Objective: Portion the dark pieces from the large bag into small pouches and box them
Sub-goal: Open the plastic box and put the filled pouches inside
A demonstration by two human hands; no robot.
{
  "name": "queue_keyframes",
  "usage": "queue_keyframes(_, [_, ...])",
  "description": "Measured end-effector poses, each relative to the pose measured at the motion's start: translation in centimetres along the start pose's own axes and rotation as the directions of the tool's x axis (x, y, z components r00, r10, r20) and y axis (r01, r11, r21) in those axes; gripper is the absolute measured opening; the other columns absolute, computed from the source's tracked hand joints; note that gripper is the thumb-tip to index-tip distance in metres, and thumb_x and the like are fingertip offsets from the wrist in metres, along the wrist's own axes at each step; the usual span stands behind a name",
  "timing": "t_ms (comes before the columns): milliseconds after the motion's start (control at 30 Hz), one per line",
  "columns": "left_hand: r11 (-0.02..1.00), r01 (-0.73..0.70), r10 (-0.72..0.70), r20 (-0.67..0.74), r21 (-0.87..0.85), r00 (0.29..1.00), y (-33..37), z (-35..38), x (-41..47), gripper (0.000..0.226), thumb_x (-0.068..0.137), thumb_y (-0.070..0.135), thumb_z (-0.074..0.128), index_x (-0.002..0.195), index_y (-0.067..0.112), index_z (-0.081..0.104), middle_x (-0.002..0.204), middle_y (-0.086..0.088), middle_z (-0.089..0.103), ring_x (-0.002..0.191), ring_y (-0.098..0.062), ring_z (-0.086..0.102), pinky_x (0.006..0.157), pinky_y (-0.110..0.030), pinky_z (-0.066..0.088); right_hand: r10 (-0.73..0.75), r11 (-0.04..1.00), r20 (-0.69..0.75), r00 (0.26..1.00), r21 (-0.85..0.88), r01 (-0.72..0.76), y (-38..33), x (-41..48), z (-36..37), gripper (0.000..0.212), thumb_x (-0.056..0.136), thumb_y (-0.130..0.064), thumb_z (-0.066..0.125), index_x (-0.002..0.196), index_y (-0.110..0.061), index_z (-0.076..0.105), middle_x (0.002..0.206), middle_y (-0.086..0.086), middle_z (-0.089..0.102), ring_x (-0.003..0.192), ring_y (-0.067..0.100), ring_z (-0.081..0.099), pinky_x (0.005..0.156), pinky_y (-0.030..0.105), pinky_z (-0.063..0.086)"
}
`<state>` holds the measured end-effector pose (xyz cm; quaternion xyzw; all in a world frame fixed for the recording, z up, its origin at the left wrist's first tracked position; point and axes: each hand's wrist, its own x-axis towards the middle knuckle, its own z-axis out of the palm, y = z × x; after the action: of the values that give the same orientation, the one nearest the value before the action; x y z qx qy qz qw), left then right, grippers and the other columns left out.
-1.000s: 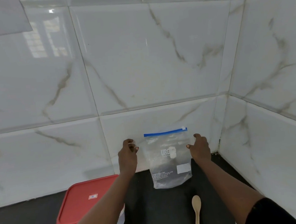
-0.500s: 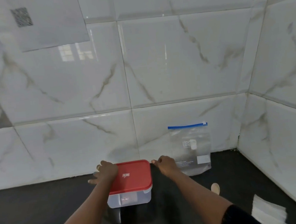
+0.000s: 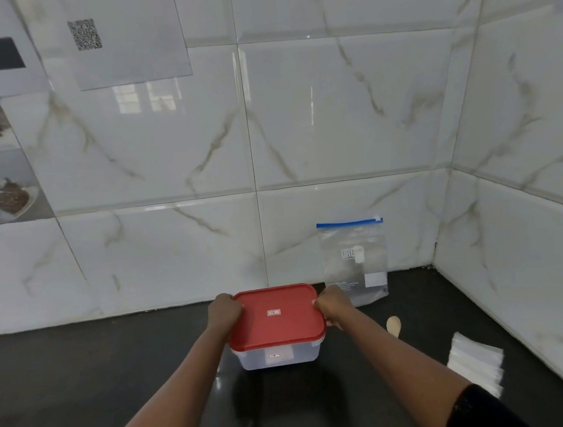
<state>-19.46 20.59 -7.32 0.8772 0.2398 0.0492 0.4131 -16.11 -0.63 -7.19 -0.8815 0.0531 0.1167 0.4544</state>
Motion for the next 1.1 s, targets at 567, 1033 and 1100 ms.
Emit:
queue_keyframes(567, [0.943, -0.010, 0.108, 0.275, -0.333, 0.955, -1.6, 4.9, -8.1, 0.022, 0.093, 0.023, 0.050, 0.103, 0.011, 0.065, 0.100, -0.011, 0.066, 0.087, -0.022, 0.060, 0.076, -0.032, 0.047, 0.146, 0.959, -0.209, 0.967, -0.210, -0.190, 6.1, -8.0, -4.5, 0.026, 0.095, -0.012, 0.036, 0.108, -0.005, 0.057, 0.122, 0.014, 0.051, 0.110, 0.028, 0.055, 0.096, 0.037, 0.046])
queue_keyframes(1033, [0.861, -0.488, 0.469, 0.592, -0.142, 0.655, -7.2, 6.0, -9.1, 0.128, 0.055, 0.033, 0.088, 0.146, 0.024, -0.001, 0.140, 0.016, 0.019, 0.136, -0.009, 0.022, 0.109, -0.022, 0.023, -0.543, 0.182, 0.326, 0.774, -0.854, 0.487, 4.3, -13.1, 5.4, 0.070, 0.094, -0.056, 0.035, 0.143, -0.009, 0.021, 0.143, 0.031, 0.029, 0.133, 0.047, 0.031, 0.105, 0.061, 0.027])
queue_keyframes(1100, [0.876, -0.449, 0.461, 0.586, -0.178, 0.666, -7.4, 6.6, -9.3, 0.125, 0.057, 0.032, 0.088, 0.147, 0.023, 0.002, 0.138, 0.017, 0.019, 0.134, -0.007, 0.025, 0.104, -0.014, 0.025, -0.544, 0.123, 0.345, 0.765, -0.869, 0.480, 4.4, -13.1, 5.6, 0.060, 0.099, -0.046, 0.030, 0.141, -0.003, 0.026, 0.139, 0.041, 0.031, 0.129, 0.053, 0.034, 0.103, 0.061, 0.032])
